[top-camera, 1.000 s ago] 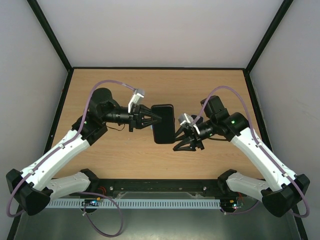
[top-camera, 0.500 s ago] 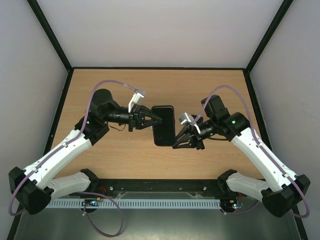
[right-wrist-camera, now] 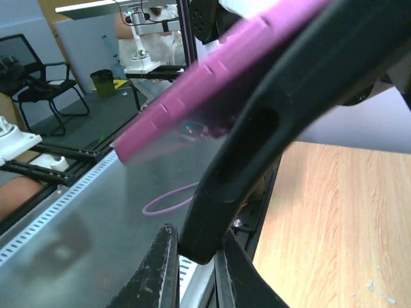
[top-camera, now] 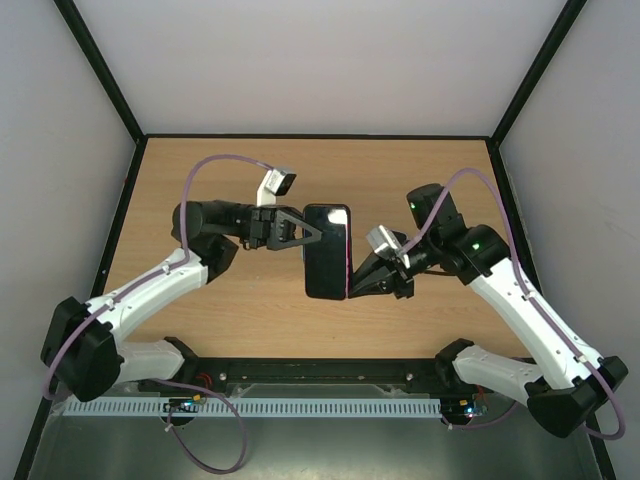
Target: Take the phone out of the phone case
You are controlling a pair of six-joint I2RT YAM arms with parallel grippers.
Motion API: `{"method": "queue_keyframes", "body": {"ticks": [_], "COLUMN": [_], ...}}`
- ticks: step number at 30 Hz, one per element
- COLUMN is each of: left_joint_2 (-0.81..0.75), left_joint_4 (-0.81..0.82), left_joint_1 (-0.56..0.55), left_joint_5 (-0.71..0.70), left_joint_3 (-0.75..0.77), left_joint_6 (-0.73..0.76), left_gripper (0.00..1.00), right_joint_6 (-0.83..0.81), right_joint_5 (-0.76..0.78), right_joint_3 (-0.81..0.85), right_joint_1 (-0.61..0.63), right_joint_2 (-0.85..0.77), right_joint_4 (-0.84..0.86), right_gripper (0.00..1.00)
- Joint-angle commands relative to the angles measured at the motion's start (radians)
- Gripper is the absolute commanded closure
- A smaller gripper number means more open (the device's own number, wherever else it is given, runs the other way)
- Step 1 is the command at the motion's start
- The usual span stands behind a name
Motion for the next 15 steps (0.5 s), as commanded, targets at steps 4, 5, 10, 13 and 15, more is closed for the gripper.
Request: {"method": "queue_keyframes", "body": {"ticks": [4, 5, 10, 13, 15], "left_joint_2": [-0.049, -0.071, -0.164, -0.172, -0.176], "left_joint_4": [0.264, 0.148, -0.716, -0.903, -0.887], "left_joint_1": [-0.042, -0.041, -0.041, -0.040, -0.039], "left_joint_5": [0.034, 0.042, 0.000, -0.049, -0.087], "left_joint_3": [0.139, 0.146, 0.275, 0.278, 0.239], "left_joint_6": [-0.284, -0.213, 0.460, 0.615, 0.621], "left_gripper": [0.97, 0.97, 0.97, 0.97, 0.97], "right_joint_6": [0.040, 0.077, 0.346, 0.539, 0.691], "right_joint_5": [0.093, 0.079, 0.068, 0.111, 0.185], "right_joint_3": [-0.027, -0.033, -0.022, 0.008, 0.010], "right_joint_1": [-0.031, -0.035, -0.047, -0.047, -0.047], "right_joint_2": [0.083, 0.082, 0.054, 0.042, 0.036], "right_joint_4": [0.249, 0.283, 0.410, 0.474, 0.560], "right_gripper": [0.93, 0.93, 0.88, 0.83, 0.80]}}
